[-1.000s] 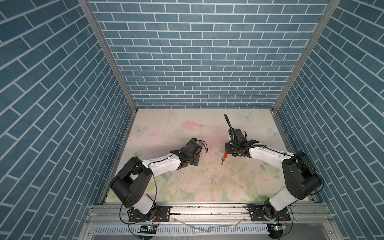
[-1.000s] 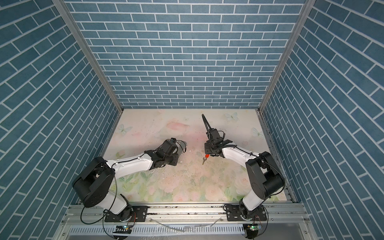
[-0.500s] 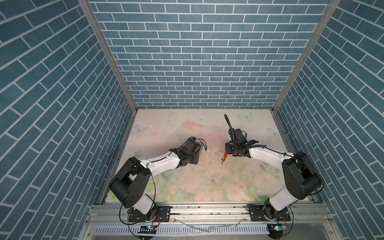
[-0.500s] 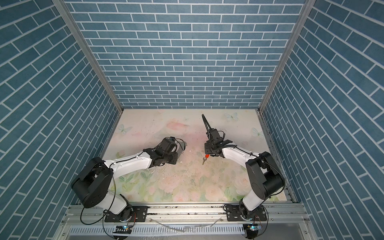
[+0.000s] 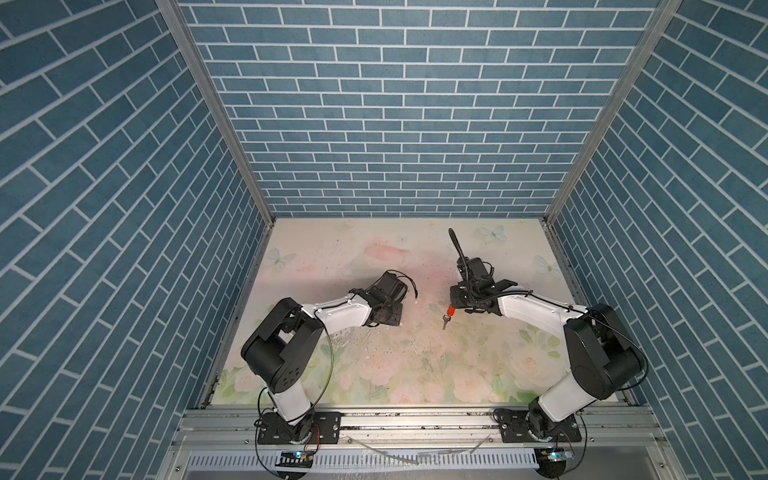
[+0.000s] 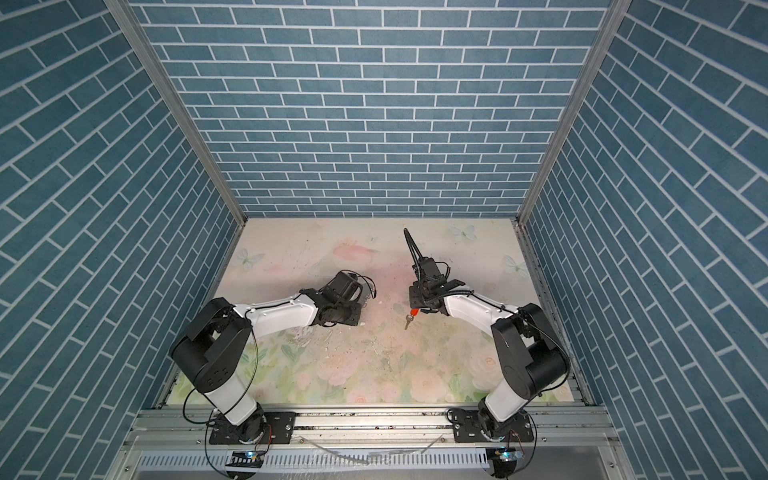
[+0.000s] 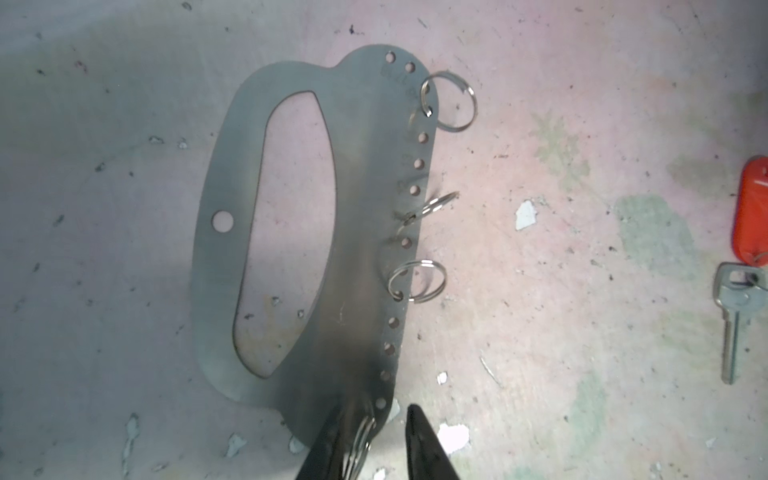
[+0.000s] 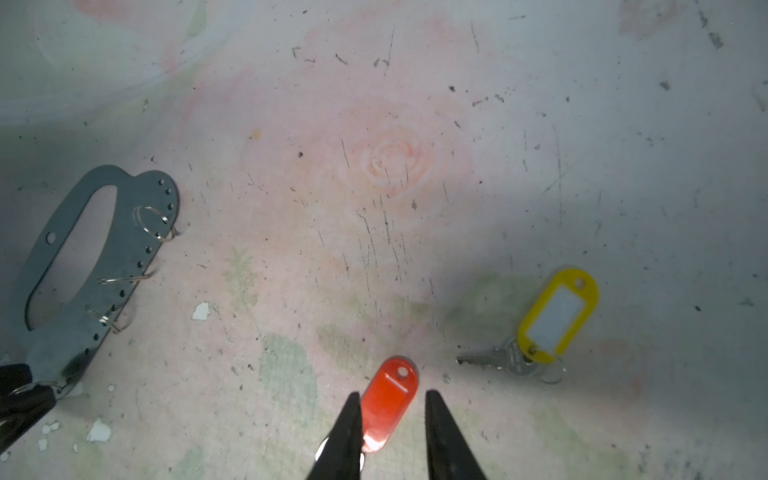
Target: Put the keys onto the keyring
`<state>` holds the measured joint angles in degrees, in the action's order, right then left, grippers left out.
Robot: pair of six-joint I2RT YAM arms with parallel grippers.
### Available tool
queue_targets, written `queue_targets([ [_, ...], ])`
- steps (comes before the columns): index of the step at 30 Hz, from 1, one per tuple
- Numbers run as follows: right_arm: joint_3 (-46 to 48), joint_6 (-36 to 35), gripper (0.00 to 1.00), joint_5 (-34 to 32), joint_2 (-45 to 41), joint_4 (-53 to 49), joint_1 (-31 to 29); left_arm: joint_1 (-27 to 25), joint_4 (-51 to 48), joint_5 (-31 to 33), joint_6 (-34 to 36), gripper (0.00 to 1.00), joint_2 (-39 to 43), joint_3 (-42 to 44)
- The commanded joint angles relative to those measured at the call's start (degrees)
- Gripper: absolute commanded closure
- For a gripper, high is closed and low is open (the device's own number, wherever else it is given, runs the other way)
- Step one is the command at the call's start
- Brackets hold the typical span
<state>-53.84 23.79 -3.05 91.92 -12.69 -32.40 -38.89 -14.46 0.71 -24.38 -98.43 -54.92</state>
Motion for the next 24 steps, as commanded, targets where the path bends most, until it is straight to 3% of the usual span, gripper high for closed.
queue_targets([
  [1,-0.56,1.35,0.72,-0.82,0.18,-1.6,0.15,0.49,-2.23,0.17,0.87,0.74,-1.4,-1.87],
  [24,-0.59,1.29,0.72,-1.18,0.18,-1.63,0.21,0.53,-2.57,1.52,1.08,0.94,-0.15,-0.92],
])
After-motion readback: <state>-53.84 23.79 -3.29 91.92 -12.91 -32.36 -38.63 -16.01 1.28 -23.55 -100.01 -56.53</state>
